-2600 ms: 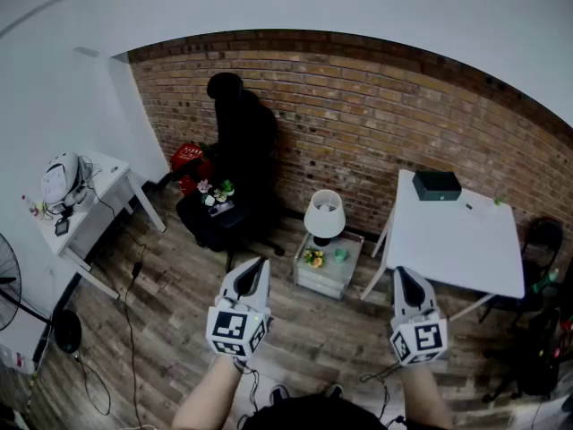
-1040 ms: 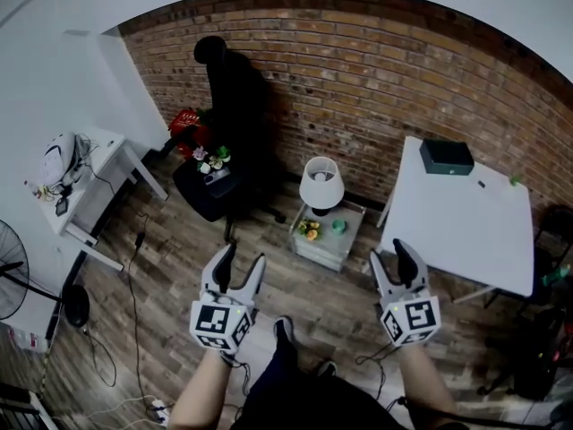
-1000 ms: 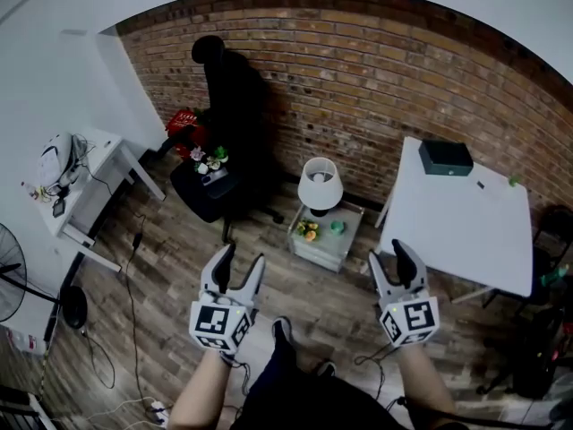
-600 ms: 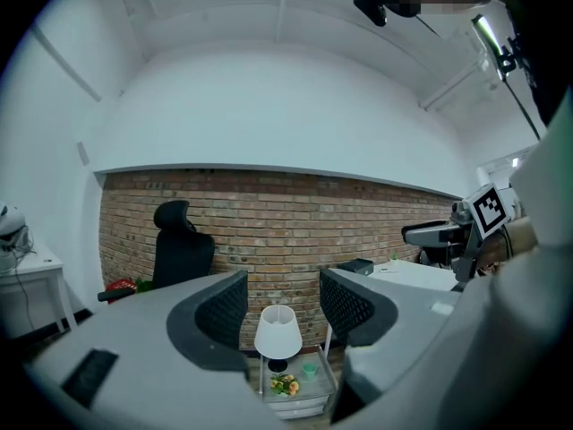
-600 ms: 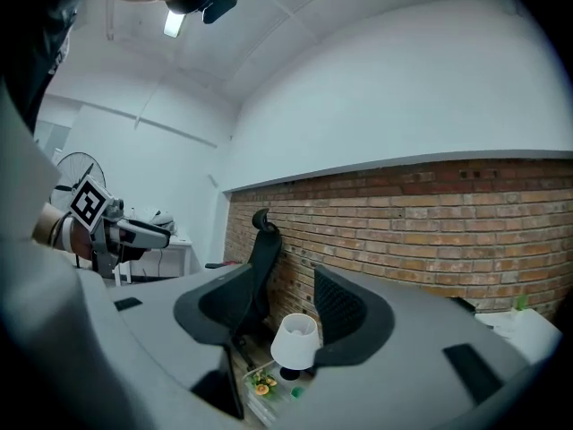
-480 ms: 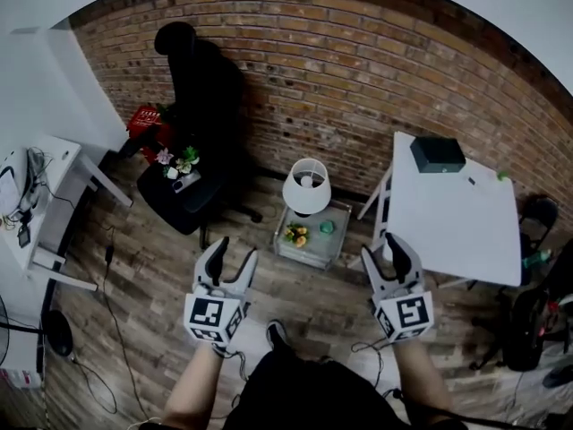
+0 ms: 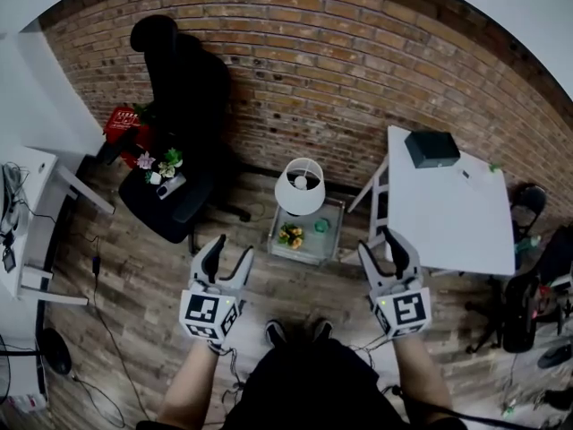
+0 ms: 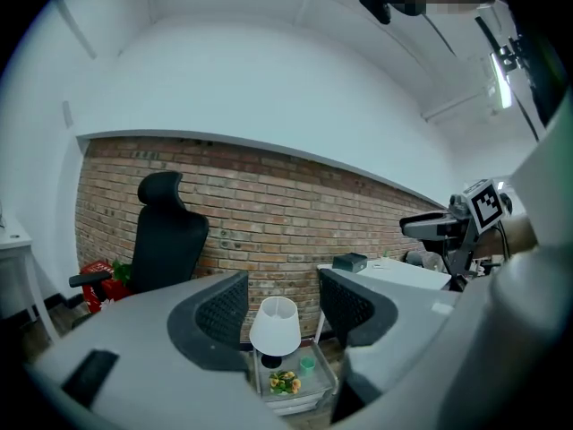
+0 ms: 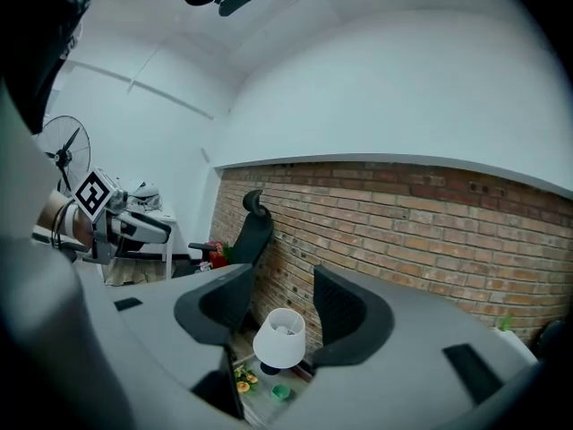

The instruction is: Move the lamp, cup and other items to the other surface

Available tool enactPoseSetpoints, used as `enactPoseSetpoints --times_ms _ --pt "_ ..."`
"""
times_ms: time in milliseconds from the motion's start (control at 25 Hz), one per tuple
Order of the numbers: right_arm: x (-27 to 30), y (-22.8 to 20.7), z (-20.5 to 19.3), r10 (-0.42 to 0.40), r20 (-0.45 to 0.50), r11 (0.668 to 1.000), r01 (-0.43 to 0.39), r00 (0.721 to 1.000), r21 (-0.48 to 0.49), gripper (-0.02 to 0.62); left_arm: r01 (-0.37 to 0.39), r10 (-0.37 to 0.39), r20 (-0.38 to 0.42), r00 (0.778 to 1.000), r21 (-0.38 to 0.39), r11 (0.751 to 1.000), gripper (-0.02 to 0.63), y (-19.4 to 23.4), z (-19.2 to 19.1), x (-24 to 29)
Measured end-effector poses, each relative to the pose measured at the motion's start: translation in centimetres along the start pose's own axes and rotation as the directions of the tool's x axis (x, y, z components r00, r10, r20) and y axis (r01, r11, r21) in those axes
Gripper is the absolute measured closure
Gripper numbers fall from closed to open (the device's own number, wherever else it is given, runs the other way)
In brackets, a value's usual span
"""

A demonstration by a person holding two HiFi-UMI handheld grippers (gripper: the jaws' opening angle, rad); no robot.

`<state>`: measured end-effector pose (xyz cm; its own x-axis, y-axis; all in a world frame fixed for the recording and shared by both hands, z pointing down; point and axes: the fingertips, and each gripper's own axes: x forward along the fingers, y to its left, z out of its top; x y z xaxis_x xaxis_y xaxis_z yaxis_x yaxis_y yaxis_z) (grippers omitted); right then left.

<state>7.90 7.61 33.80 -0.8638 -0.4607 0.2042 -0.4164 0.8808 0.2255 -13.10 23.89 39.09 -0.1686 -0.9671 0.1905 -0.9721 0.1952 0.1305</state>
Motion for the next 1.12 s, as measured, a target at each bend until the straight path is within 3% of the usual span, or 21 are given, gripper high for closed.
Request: enactPoseSetpoints --times_ms 200,600,1040,1120 --pt "1.9 -0.5 -1.3 0.007 -0.044 1.0 -0.007 0.999 0.005 0.376 0.016 -0.016 -0.019 1.0 -0.002 1.0 0.36 0.5 -0.5 2.0" --pt "11.3 -3.2 -2.8 0.104 0.025 0.984 -0.106 0.994 0.142 0.376 -0.039 0.042 -0.075 0.996 0.04 0.998 0.36 3.2 0.5 6.8" --pt "20.5 -10.6 -5.0 0.182 0.035 0.968 -0.185 0.983 0.171 0.377 -0.094 0.096 -0.138 0.986 0.02 0.995 0.36 3.8 1.2 17.1" --pt "21.6 -11.7 -5.9 0.195 0.033 0.961 -0.198 0.98 0.192 0.379 -0.096 0.093 -0.141 0.986 -0.017 0.995 0.36 3.7 1.2 18.8"
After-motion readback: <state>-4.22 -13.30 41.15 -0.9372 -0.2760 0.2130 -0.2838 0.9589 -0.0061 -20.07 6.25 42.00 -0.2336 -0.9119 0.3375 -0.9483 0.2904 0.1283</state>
